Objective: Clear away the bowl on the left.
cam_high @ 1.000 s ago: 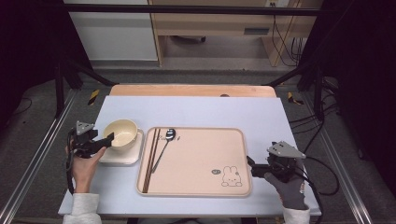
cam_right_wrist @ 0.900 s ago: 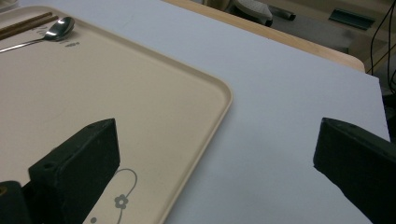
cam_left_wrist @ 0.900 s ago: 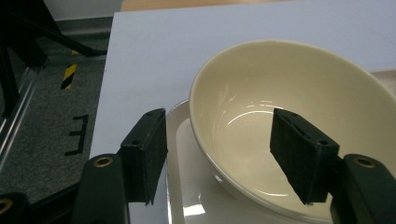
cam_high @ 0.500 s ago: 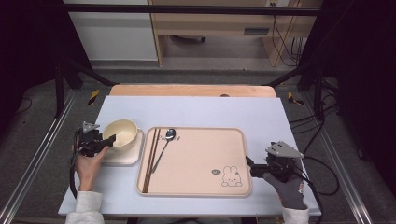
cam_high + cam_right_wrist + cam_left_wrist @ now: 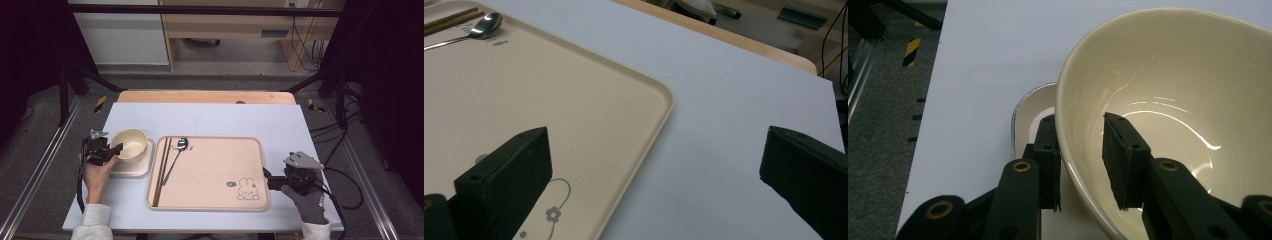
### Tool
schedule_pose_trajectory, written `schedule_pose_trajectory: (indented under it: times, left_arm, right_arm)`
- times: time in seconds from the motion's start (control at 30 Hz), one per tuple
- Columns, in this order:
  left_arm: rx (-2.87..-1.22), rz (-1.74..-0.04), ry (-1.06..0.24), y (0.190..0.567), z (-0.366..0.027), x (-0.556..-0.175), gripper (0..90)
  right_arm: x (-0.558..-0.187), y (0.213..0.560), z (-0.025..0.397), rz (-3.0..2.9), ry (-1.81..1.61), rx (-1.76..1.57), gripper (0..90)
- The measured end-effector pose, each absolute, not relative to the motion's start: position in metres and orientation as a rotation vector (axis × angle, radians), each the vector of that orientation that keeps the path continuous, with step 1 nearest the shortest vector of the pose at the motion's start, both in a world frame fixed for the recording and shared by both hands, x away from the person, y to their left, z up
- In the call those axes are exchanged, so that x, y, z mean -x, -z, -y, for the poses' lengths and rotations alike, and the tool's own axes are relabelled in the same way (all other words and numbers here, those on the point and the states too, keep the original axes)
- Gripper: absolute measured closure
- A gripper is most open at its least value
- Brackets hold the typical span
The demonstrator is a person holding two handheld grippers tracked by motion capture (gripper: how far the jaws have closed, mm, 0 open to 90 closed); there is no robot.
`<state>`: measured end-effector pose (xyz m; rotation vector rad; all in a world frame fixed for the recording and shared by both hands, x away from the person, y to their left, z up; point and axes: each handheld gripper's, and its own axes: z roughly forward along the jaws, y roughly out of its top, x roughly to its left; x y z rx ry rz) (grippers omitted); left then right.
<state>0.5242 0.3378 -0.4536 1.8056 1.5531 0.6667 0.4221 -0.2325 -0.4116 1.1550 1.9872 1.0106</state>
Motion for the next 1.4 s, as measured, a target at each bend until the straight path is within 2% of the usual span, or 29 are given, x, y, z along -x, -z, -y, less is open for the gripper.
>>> schedule_pose_trajectory:
  times: [0.1,0.37,0.6,1.4]
  left_arm:
    - [-1.802,-1.577,-0.676,0.453,-0.338,-0.524,75.7]
    - [-1.784,-1.604,-0.662,0.450,-0.338,-0.522,80.5]
    - [-1.761,-1.587,-0.642,0.448,-0.339,-0.517,81.8]
    - [-1.735,-1.450,-0.704,0.421,-0.326,-0.491,82.4]
  right_arm:
    - [-0.422,0.412,0.232,-1.988,-1.010,-1.155,0.6]
    - [-0.422,0.412,0.232,-1.989,-1.007,-1.155,0.6]
    - [-0.422,0.412,0.232,-1.988,-1.008,-1.155,0.6]
    - [-0.421,0.410,0.234,-1.981,-1.010,-1.152,0.5]
